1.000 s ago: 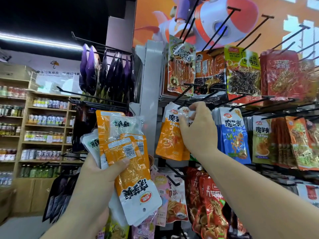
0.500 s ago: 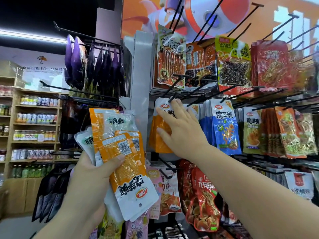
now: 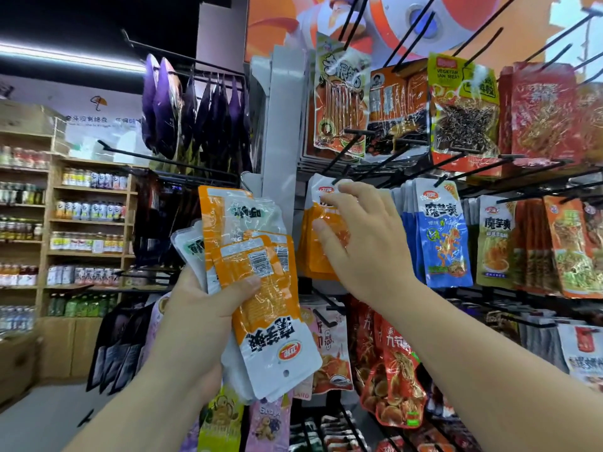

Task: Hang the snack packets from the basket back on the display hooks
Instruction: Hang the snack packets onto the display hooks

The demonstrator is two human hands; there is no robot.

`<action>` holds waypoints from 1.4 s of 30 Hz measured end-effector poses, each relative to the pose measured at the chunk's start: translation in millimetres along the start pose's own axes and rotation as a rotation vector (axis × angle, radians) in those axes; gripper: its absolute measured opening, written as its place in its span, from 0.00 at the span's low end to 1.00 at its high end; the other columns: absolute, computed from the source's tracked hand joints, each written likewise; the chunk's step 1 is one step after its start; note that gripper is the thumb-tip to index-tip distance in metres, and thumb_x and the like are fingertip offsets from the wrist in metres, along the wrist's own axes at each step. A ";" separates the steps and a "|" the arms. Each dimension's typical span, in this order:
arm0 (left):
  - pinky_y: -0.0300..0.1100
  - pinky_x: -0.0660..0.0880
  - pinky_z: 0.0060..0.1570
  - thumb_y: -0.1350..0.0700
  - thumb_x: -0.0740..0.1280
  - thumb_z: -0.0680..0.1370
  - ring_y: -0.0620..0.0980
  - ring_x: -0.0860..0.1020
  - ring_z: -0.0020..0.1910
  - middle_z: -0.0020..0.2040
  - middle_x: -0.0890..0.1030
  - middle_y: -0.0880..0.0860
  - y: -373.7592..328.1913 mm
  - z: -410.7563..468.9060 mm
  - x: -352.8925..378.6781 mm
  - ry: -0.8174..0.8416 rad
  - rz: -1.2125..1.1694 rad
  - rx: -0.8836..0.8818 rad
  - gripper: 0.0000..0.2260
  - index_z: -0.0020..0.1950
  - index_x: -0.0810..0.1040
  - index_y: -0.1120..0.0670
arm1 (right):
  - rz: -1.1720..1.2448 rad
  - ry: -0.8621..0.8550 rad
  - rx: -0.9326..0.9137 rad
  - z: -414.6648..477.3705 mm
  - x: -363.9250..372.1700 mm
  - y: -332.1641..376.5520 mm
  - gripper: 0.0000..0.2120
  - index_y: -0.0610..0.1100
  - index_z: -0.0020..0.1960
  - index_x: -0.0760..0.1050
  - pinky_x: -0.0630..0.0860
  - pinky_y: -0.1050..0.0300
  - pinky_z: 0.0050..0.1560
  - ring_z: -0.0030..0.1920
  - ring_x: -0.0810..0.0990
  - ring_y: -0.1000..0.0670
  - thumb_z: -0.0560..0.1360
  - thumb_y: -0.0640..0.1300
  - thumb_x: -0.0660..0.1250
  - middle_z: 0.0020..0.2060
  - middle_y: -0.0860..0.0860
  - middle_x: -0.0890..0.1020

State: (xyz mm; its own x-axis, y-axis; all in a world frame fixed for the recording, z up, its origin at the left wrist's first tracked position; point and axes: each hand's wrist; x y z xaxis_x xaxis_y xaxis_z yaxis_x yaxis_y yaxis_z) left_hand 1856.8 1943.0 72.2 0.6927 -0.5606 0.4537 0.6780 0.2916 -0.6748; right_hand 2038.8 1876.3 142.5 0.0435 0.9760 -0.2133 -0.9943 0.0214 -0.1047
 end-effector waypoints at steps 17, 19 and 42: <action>0.51 0.85 0.43 0.69 0.71 0.76 0.60 0.87 0.51 0.53 0.87 0.59 -25.1 0.9 -8.3 0.008 -0.067 0.008 0.16 0.60 0.78 0.54 | 0.565 0.404 0.380 -8.1 -8.6 63.5 0.36 0.59 0.70 0.76 0.81 0.53 0.51 0.47 0.80 0.55 0.64 0.57 0.83 0.53 0.58 0.78; 0.54 0.84 0.48 0.69 0.71 0.77 0.61 0.86 0.54 0.56 0.87 0.59 -24.1 0.8 -13.2 0.027 -0.051 0.010 0.19 0.65 0.77 0.55 | 0.614 0.392 0.437 -11.4 -7.2 64.5 0.32 0.59 0.68 0.77 0.82 0.54 0.48 0.46 0.79 0.55 0.65 0.55 0.83 0.51 0.57 0.78; 0.52 0.84 0.38 0.69 0.72 0.76 0.58 0.88 0.45 0.53 0.87 0.59 -44.7 20.8 -36.4 -0.083 0.011 -0.103 0.21 0.68 0.76 0.58 | 0.251 0.587 -0.193 -24.7 -23.0 37.1 0.38 0.60 0.78 0.66 0.61 0.55 0.74 0.79 0.59 0.51 0.76 0.29 0.64 0.81 0.58 0.59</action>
State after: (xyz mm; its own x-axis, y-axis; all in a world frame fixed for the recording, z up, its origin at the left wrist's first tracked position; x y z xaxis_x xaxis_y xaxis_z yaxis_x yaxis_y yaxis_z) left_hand 1806.4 1966.5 97.9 0.7210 -0.4908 0.4892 0.6441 0.2143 -0.7343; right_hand 2003.3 1849.3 119.5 -0.0868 0.6653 -0.7415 -0.9482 -0.2836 -0.1435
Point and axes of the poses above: each hand's wrist, its own z-axis towards the middle knuckle, its own x-axis out of the palm, y = z × x
